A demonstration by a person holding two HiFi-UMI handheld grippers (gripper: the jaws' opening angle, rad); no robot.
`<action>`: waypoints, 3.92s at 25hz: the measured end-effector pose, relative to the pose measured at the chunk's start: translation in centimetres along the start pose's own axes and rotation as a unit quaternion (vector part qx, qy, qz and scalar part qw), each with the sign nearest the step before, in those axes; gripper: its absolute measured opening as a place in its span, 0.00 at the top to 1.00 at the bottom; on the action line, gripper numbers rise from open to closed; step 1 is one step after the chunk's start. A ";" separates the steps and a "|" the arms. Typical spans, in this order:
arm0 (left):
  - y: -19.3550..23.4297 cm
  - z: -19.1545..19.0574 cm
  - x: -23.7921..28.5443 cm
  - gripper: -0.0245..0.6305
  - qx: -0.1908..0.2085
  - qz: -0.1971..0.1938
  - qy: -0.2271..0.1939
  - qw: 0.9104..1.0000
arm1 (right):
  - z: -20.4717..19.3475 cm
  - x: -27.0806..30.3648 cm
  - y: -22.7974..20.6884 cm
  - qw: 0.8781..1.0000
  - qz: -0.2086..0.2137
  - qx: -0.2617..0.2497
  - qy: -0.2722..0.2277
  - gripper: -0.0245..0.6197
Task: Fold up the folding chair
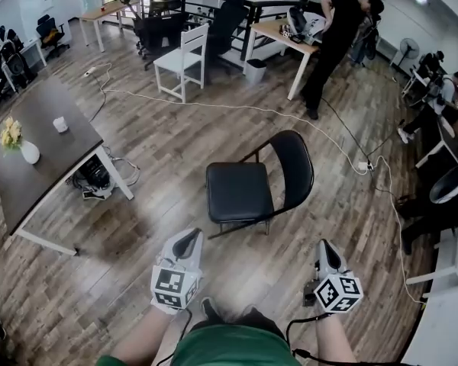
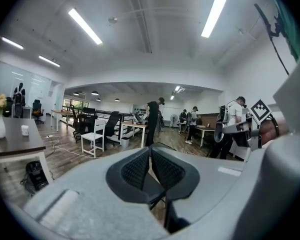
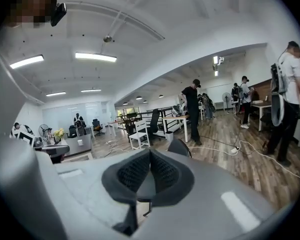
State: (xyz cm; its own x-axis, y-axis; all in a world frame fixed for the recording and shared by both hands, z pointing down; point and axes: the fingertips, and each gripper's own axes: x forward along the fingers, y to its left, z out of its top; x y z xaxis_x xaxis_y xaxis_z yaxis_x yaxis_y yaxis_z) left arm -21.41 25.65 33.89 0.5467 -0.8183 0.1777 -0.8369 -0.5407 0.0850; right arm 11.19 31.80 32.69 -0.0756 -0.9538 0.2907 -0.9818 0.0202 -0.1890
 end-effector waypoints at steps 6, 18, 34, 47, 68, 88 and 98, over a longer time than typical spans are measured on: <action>2.0 -2.0 2.7 0.93 -0.033 -0.003 0.022 0.999 | -0.9 2.9 -0.9 1.000 -0.011 0.015 0.016 0.96; 4.7 -6.2 11.3 0.93 -0.048 0.008 0.093 0.994 | -0.7 14.2 -4.8 0.999 0.013 0.026 0.037 0.96; 9.4 -13.9 24.4 0.74 -0.190 0.042 0.150 0.969 | 1.2 29.8 -14.2 0.997 0.030 -0.001 0.076 0.96; 13.7 -30.5 30.5 0.55 -0.337 0.002 0.242 0.910 | -2.1 38.7 -22.1 0.990 -0.021 -0.028 0.136 0.89; 16.6 -55.5 38.1 0.41 -0.436 -0.032 0.357 0.826 | -5.7 58.0 -26.1 0.947 0.064 -0.070 0.307 0.58; 14.6 -61.8 43.5 0.32 -0.499 -0.106 0.366 0.778 | -11.4 63.3 -25.5 0.916 0.092 -0.005 0.391 0.70; 15.2 -62.0 43.2 0.33 -0.516 -0.076 0.376 0.765 | -12.0 63.4 -25.6 0.917 0.067 0.012 0.392 0.74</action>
State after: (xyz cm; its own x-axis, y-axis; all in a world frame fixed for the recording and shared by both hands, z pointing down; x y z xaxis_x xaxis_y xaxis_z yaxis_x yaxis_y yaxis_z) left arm -12.15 -5.75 103.67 0.7954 -0.2067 0.5697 -0.5518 0.1418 0.8218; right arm 29.46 -25.64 67.22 -0.3069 -0.4343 0.8469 -0.9511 0.1061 -0.2902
